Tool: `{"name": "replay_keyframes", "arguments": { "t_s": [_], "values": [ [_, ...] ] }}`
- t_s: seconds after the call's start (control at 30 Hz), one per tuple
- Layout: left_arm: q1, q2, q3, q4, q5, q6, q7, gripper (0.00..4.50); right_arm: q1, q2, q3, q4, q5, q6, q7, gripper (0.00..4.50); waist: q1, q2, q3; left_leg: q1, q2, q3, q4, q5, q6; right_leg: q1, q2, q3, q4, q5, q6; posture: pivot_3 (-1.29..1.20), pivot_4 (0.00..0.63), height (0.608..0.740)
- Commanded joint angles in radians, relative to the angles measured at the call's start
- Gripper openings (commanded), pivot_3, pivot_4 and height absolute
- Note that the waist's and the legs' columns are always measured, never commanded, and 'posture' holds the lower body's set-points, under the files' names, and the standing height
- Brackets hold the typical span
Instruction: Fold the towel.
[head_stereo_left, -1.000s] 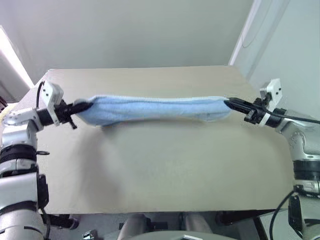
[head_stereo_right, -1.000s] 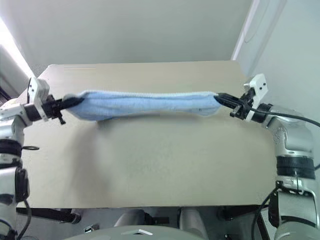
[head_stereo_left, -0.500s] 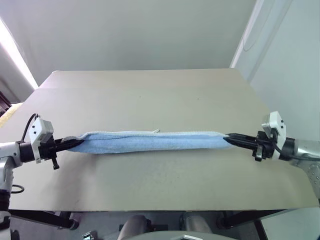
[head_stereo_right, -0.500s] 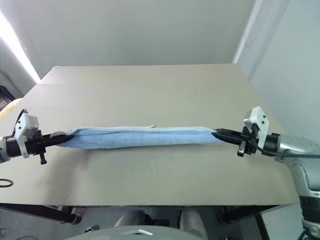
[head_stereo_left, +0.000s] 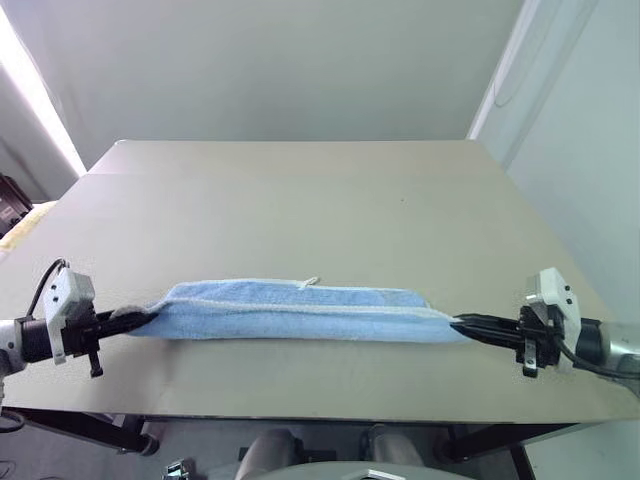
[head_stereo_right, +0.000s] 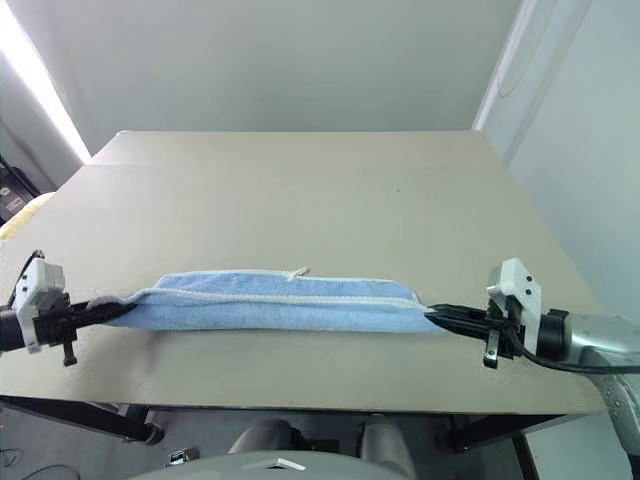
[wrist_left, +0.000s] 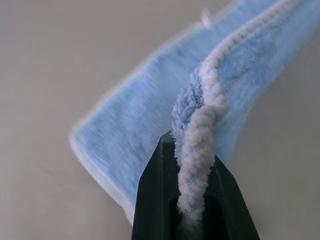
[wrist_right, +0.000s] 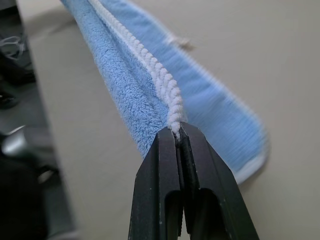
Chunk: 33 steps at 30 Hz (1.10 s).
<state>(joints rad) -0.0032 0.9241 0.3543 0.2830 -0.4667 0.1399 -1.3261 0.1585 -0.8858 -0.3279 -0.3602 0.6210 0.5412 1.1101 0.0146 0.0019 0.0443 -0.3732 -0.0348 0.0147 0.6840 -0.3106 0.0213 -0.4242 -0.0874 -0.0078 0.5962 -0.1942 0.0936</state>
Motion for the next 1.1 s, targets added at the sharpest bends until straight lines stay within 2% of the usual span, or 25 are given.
{"name": "replay_keyframes", "arguments": {
  "t_s": [0.03, 0.27, 0.43, 0.53, 0.63, 0.83, 0.93, 0.97, 1.0, 1.1],
  "values": [
    [-0.099, 0.001, -0.03, 0.09, 0.038, 0.015, 0.047, 0.0, -0.087, 0.015, 0.049, 0.076, -0.058, -0.023, -0.053, 0.04, 0.0, -0.001, 0.0, 0.001, 0.0, 0.001, 0.0, 0.0, 0.0, 0.0, 0.0, -0.001, 0.0, 0.0, 0.0, 0.0, 0.0, 0.726],
    [-0.289, -0.026, -0.179, 0.299, 0.168, -0.021, 0.074, 0.0, -0.304, 0.079, 0.214, 0.292, -0.19, -0.058, -0.128, 0.04, -0.004, -0.003, -0.001, -0.002, 0.0, 0.008, 0.0, 0.001, 0.006, -0.003, 0.001, 0.001, 0.001, 0.003, -0.003, 0.0, 0.0, 0.726],
    [-0.364, -0.07, -0.197, 0.391, 0.185, -0.024, 0.102, 0.0, -0.398, 0.123, 0.263, 0.409, -0.258, -0.075, -0.186, 0.04, -0.002, -0.004, -0.002, -0.002, 0.0, 0.01, 0.0, 0.0, 0.006, -0.003, -0.001, 0.002, 0.001, 0.003, -0.003, 0.0, 0.0, 0.726],
    [-0.384, -0.09, -0.196, 0.419, 0.191, -0.025, 0.126, 0.0, -0.42, 0.132, 0.28, 0.431, -0.253, -0.05, -0.17, 0.04, 0.0, -0.004, -0.002, -0.002, 0.0, 0.009, 0.0, 0.0, 0.006, -0.003, -0.002, 0.002, 0.002, 0.003, -0.003, 0.0, 0.0, 0.726],
    [-0.413, -0.108, -0.179, 0.447, 0.163, 0.013, 0.119, 0.71, -0.425, 0.15, 0.291, 0.426, -0.247, -0.043, -0.17, 0.73, -0.002, -0.005, -0.002, -0.002, 0.0, 0.009, 0.0, 0.0, 0.006, -0.003, -0.002, 0.002, 0.002, 0.003, -0.004, 0.0, 0.0, 0.726],
    [-0.452, -0.107, -0.158, 0.483, 0.15, 0.047, 0.11, 2.74, -0.439, 0.167, 0.283, 0.426, -0.244, -0.034, -0.181, 2.72, -0.003, -0.005, -0.002, -0.002, 0.0, 0.009, 0.0, 0.0, 0.006, -0.003, -0.002, 0.002, 0.002, 0.003, -0.004, 0.0, 0.0, 0.726],
    [-0.458, -0.1, -0.129, 0.475, 0.137, 0.062, 0.131, 3.78, -0.478, 0.197, 0.216, 0.453, -0.205, 0.022, -0.251, 3.73, -0.006, -0.005, -0.002, -0.002, 0.0, 0.009, 0.0, 0.0, 0.006, -0.004, -0.002, 0.003, 0.002, 0.003, -0.004, 0.0, 0.0, 0.726],
    [-0.464, -0.099, -0.114, 0.468, 0.123, 0.079, 0.141, 4.15, -0.505, 0.207, 0.167, 0.469, -0.146, 0.119, -0.276, 4.09, -0.005, -0.005, -0.002, -0.002, 0.0, 0.009, 0.0, 0.0, 0.006, -0.004, -0.002, 0.003, 0.002, 0.003, -0.004, 0.0, 0.0, 0.726],
    [-0.466, -0.099, -0.101, 0.456, 0.112, 0.096, 0.151, 4.45, -0.53, 0.214, 0.12, 0.486, -0.082, 0.228, -0.295, 4.14, -0.004, -0.005, -0.002, -0.002, 0.0, 0.009, 0.0, 0.0, 0.006, -0.004, -0.003, 0.004, 0.003, 0.003, -0.004, 0.0, 0.0, 0.726],
    [-0.447, -0.102, -0.081, 0.353, 0.083, 0.138, 0.161, 4.45, -0.545, 0.208, -0.034, 0.488, 0.15, 0.561, -0.291, 4.14, 0.002, -0.006, -0.003, -0.002, 0.0, 0.009, 0.0, 0.0, 0.006, -0.004, -0.004, 0.004, 0.003, 0.003, -0.005, 0.0, 0.0, 0.726]
  ]
}}
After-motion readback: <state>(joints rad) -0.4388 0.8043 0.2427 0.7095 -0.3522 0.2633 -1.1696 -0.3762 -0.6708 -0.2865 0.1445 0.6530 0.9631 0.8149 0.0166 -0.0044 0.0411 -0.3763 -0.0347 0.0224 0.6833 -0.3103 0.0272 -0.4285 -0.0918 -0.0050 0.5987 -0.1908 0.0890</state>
